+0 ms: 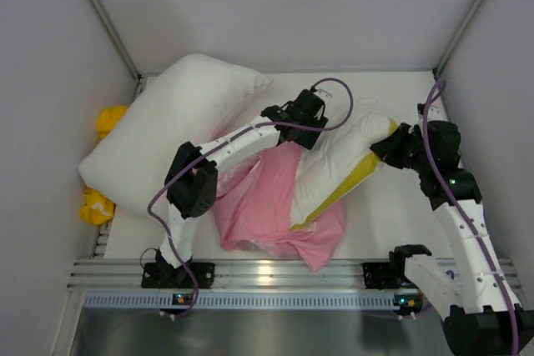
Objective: Remove the pillowcase from the pillow
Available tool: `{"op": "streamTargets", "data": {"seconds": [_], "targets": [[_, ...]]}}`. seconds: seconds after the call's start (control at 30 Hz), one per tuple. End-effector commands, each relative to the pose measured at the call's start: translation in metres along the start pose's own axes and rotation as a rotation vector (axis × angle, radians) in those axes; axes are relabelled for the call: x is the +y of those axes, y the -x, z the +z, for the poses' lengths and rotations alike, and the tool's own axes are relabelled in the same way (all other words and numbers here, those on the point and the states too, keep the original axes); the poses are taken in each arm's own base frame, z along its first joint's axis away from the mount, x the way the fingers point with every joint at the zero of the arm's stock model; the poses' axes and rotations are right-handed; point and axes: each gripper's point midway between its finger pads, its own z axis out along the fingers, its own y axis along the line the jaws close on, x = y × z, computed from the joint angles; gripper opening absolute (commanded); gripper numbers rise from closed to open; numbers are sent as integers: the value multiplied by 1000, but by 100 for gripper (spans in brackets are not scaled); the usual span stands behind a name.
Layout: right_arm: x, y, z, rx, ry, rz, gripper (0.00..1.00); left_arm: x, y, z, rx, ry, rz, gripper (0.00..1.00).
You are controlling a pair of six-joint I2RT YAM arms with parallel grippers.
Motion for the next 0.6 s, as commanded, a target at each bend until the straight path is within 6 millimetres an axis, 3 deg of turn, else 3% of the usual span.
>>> {"op": "streamTargets", "data": {"seconds": [0.0,0.13,0.33,0.37,0.47,0.5,0.53,0.57], "targets": [[15,17,-11,-72,50,-52,0,3,27,-5,-65,19,18,66],[13,18,-12,-79,40,-51,0,9,6,22,-3,64,47,68],[13,23,-16,-105,31,-55,0,47,-22,51,71,172,-28,63],[13,23,-17,-107,30,-57,0,55,-23,53,74,191,-34,59],[11,24,-20,-119,18,-61,0,75,-24,49,73,259,-43,32],[10,26,-21,-128,8,-61,0,80,-23,47,69,268,-57,11],[9,26,-21,-130,3,-63,0,84,-21,41,56,270,-70,1],[6,26,-21,-135,-9,-62,0,87,-19,37,49,274,-81,0]]}}
